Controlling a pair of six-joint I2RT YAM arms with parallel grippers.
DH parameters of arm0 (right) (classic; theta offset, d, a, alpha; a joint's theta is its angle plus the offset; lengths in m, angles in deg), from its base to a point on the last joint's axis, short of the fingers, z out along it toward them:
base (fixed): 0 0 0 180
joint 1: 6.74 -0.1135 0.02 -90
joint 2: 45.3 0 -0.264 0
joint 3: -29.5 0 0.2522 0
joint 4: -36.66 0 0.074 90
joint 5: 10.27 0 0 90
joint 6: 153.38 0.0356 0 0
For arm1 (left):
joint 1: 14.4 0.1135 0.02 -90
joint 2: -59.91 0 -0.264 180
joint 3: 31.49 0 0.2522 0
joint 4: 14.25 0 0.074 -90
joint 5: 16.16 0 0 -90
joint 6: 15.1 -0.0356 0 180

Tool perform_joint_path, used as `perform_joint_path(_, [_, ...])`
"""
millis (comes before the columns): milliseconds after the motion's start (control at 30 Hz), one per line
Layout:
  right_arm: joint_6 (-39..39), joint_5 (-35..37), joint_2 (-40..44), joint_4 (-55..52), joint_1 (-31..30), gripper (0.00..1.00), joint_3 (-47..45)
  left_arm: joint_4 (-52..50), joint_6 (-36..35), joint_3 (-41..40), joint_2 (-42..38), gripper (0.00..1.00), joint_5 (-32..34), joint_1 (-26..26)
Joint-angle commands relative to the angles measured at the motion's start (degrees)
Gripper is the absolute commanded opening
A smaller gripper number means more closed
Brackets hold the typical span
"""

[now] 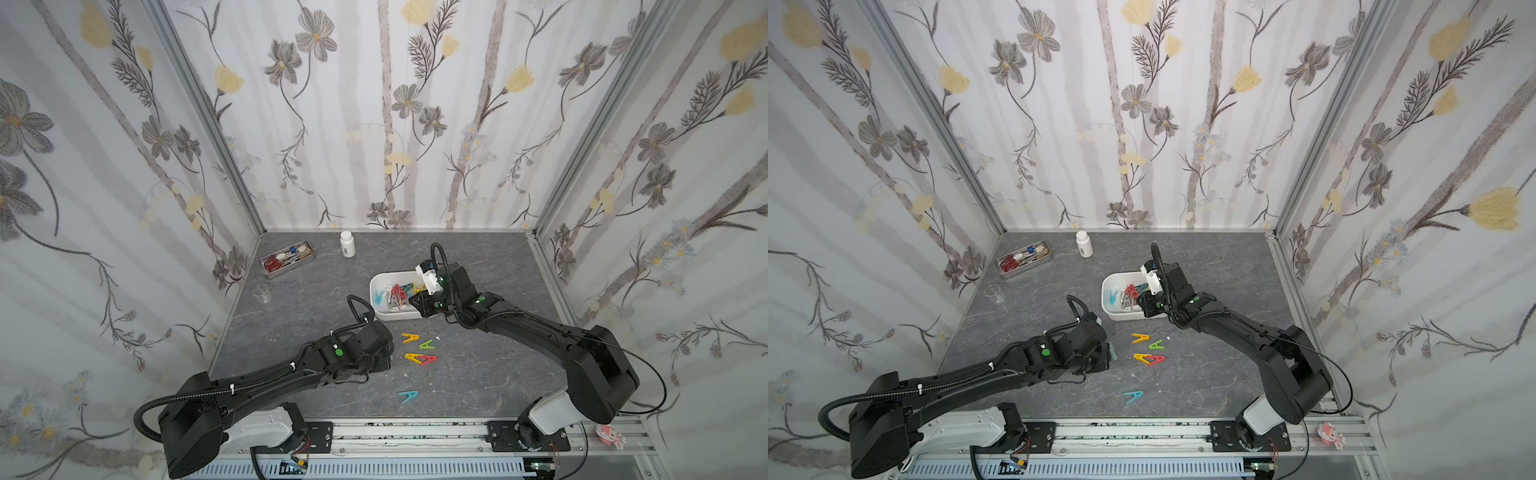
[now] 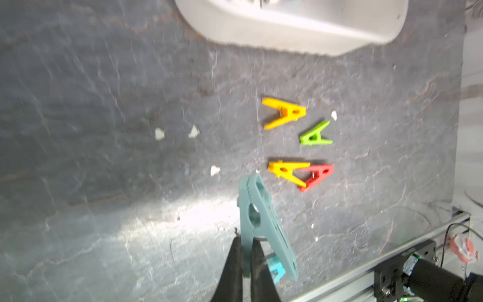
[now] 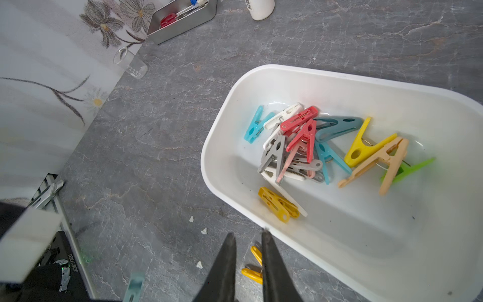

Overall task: Put the clothespins into the storage box
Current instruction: Pick up the clothespin from the center of the board, then place the clothespin in the storage box.

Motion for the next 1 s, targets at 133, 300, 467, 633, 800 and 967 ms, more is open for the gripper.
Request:
perform_joint_path(133, [-1.12,2.39,4.33,-5.22,-0.88,0.21,-3.57,8.52,-12.68,9.54,9.92,0.07,-5.29,8.35])
perform_joint_path(300, [-1.19,5.07,7.11,-9.71,-1.13,0.21,-5.94,10.05,-16.52,17.03,18.66,0.06,-7.23,12.67])
perform_joint_path(467, [-0.51,6.3,11.19,-10.84,-1.26,0.22,-8.77,11.21,-17.74,21.97,25.78,0.06,-9.92,15.97])
perform_joint_path(633, [-0.42,8.03,13.22,-11.83,-1.27,0.26,-11.66,11.42,-19.35,25.34,29.83,0.07,-9.94,17.3])
perform_joint_path(800, [-1.55,10.03,14.5,-14.27,-1.25,0.27,-12.45,11.86,-19.36,27.87,34.36,0.11,-11.43,19.05])
perform_joint_path(967, [-2.55,9.68,13.04,-14.2,-1.2,0.28,-12.06,12.2,-18.65,28.67,35.6,0.12,-11.44,19.4])
